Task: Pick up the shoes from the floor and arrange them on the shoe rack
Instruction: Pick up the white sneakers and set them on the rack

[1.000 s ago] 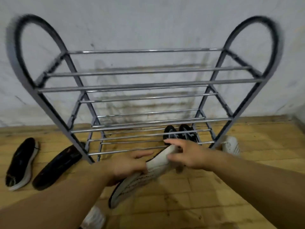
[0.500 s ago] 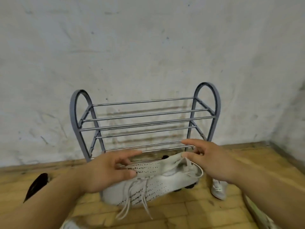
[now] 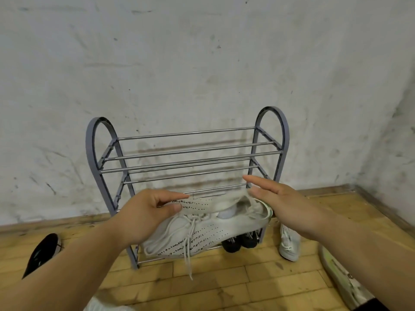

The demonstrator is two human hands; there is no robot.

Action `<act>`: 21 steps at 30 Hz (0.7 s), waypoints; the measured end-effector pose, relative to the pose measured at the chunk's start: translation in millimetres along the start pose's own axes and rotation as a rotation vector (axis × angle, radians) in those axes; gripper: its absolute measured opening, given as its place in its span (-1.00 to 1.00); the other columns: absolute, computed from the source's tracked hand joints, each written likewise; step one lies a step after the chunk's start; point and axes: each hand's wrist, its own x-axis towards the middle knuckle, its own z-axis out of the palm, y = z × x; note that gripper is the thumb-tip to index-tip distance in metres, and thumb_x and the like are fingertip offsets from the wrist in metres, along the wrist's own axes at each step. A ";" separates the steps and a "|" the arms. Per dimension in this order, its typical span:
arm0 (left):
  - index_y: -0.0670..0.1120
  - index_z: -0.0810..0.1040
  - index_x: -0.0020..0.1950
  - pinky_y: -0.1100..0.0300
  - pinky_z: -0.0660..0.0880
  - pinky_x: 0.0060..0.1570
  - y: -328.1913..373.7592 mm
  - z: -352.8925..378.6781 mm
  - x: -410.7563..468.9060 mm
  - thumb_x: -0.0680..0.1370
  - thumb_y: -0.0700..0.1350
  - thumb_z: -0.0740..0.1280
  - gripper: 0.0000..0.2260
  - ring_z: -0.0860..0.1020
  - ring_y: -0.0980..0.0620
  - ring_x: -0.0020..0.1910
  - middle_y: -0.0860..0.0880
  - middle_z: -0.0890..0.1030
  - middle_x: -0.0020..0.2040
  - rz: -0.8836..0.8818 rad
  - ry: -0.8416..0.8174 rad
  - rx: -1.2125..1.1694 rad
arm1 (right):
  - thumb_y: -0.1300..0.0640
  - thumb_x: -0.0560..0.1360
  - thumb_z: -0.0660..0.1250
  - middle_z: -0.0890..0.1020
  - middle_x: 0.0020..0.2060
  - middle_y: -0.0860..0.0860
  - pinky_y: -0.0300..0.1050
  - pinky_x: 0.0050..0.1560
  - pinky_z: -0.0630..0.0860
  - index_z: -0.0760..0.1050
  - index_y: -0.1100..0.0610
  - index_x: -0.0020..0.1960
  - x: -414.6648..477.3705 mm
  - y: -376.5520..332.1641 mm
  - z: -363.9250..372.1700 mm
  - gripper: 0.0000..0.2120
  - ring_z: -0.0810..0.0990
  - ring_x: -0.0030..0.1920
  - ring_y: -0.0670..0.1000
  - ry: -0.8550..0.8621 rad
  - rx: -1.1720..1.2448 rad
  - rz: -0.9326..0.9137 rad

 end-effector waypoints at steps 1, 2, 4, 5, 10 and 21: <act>0.29 0.68 0.14 0.59 0.41 -0.05 -0.4 0.2 1.1 0.61 -0.06 0.42 -0.77 0.63 0.34 0.02 0.29 0.72 0.03 -0.019 0.011 0.001 | -0.28 0.58 0.26 0.45 0.24 -0.43 -0.28 0.24 0.29 0.40 -0.49 0.38 0.6 0.0 -0.2 -0.62 0.41 0.23 -0.38 -0.018 0.018 -0.002; 0.28 0.69 0.14 0.57 0.42 -0.10 -1.4 0.2 3.0 0.61 -0.06 0.41 -0.78 0.65 0.31 -0.03 0.22 0.74 0.00 -0.035 0.023 -0.004 | -0.33 0.53 0.27 0.43 0.25 -0.44 -0.24 0.30 0.27 0.38 -0.52 0.38 1.4 -0.1 0.1 -0.58 0.39 0.25 -0.39 -0.042 0.039 -0.009; 0.29 0.69 0.12 0.53 0.43 -0.12 -5.0 -0.1 6.8 0.61 -0.05 0.42 -0.78 0.66 0.30 -0.06 0.22 0.74 -0.03 -0.058 0.039 -0.013 | -0.41 0.44 0.31 0.39 0.32 -0.46 -0.13 0.44 0.26 0.34 -0.55 0.39 3.5 0.2 1.8 -0.48 0.35 0.33 -0.39 -0.093 0.068 -0.020; 0.30 0.68 0.11 0.53 0.41 -0.11 -7.1 -0.2 8.1 0.61 -0.05 0.42 -0.78 0.64 0.35 -0.03 0.29 0.72 -0.02 -0.066 0.042 -0.005 | -0.44 0.41 0.36 0.37 0.39 -0.44 -0.06 0.50 0.27 0.33 -0.56 0.38 4.8 0.1 3.3 -0.45 0.34 0.40 -0.33 -0.115 0.072 -0.024; 0.33 0.66 0.13 0.58 0.36 -0.01 -17.1 -1.1 10.7 0.60 0.00 0.43 -0.79 0.55 0.42 0.12 0.41 0.62 0.08 -0.061 0.011 0.074 | -0.45 0.38 0.41 0.47 0.44 -0.25 0.01 0.44 0.43 0.33 -0.57 0.38 9.9 1.7 9.5 -0.40 0.50 0.38 -0.16 -0.131 0.016 -0.056; 0.34 0.53 0.37 0.45 0.41 0.00 -30.0 -28.2 -10.9 0.58 0.17 0.38 -0.64 0.58 0.35 -0.07 0.19 0.65 -0.01 -0.149 -0.188 0.229 | -0.16 0.66 0.22 0.41 0.51 -0.18 -0.42 0.06 0.31 0.41 -0.33 0.47 24.5 -4.8 67.6 -0.62 0.44 0.26 -0.19 -0.044 -0.103 -0.029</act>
